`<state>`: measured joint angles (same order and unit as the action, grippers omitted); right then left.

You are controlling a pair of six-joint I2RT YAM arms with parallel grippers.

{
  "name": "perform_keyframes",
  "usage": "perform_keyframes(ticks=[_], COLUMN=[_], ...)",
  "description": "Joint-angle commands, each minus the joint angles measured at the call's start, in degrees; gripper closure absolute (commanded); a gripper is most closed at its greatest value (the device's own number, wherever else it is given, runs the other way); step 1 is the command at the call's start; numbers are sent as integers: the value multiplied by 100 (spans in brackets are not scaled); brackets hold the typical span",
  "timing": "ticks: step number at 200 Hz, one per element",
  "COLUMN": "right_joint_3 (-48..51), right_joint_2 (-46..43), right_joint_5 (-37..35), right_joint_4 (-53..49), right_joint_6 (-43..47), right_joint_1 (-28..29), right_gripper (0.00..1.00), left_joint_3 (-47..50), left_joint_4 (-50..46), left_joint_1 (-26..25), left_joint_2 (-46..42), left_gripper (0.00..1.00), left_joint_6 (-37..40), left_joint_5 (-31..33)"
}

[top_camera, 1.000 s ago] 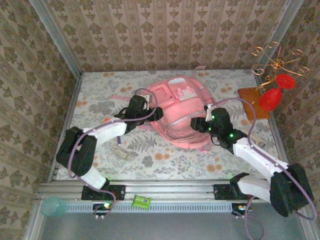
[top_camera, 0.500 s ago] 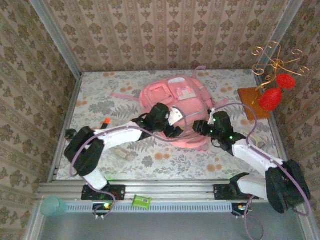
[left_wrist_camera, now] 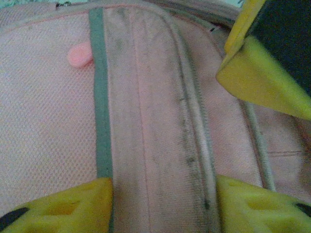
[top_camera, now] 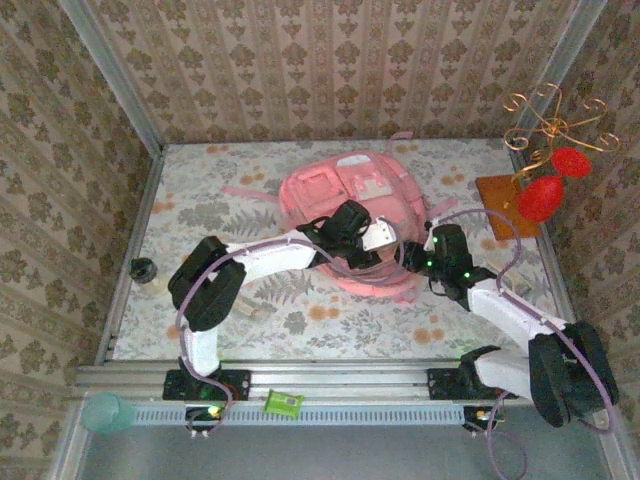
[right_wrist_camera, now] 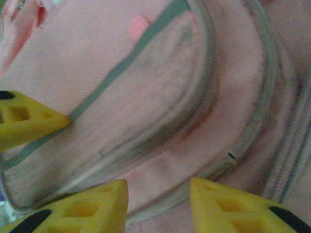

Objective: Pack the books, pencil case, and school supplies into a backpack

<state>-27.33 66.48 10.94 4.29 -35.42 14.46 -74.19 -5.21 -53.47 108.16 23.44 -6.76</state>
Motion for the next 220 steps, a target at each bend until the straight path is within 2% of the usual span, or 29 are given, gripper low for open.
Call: perform_keyframes(ticks=[1, 30, 52, 88, 97, 113, 149, 178, 205, 220], right_joint_3=[181, 277, 321, 389, 404, 412, 409, 190, -89, -356], right_joint_2=[36, 84, 76, 34, 23, -30, -213, -709, -1052, -1177], right_joint_5=[-92, -16, 81, 94, 98, 46, -196, -621, -522, -504], right_joint_4=[-236, -164, -117, -69, -78, -71, 27, -426, -619, -622], right_joint_6=[-110, -180, -211, -272, -297, -350, -412, 369, 1336, 1950], right_joint_1=[-58, -49, -39, 127, 169, 333, 998, 1442, 1507, 1621], right_gripper=[62, 63, 65, 66, 66, 67, 67, 64, 60, 51], left_joint_3=[-234, -350, -316, -188, -200, -219, -152, 104, 161, 206], left_joint_4=[-288, -443, -455, -359, -412, -526, -662, -717, -967, -1187], left_joint_1=[159, 299, 421, 668, 714, 798, 1070, 1429, 1748, 1858], left_joint_2=[7, -10, -117, -276, -278, -304, -528, -972, -1277, -1448], left_gripper=[53, 67, 73, 76, 81, 84, 100, 100, 100, 100], left_joint_6=[-141, -306, -413, -585, -574, -542, -487, -204, 75, 431], left_joint_5=[-192, -386, -668, -1065, -1113, -1208, -1671, -2311, -2840, -2889])
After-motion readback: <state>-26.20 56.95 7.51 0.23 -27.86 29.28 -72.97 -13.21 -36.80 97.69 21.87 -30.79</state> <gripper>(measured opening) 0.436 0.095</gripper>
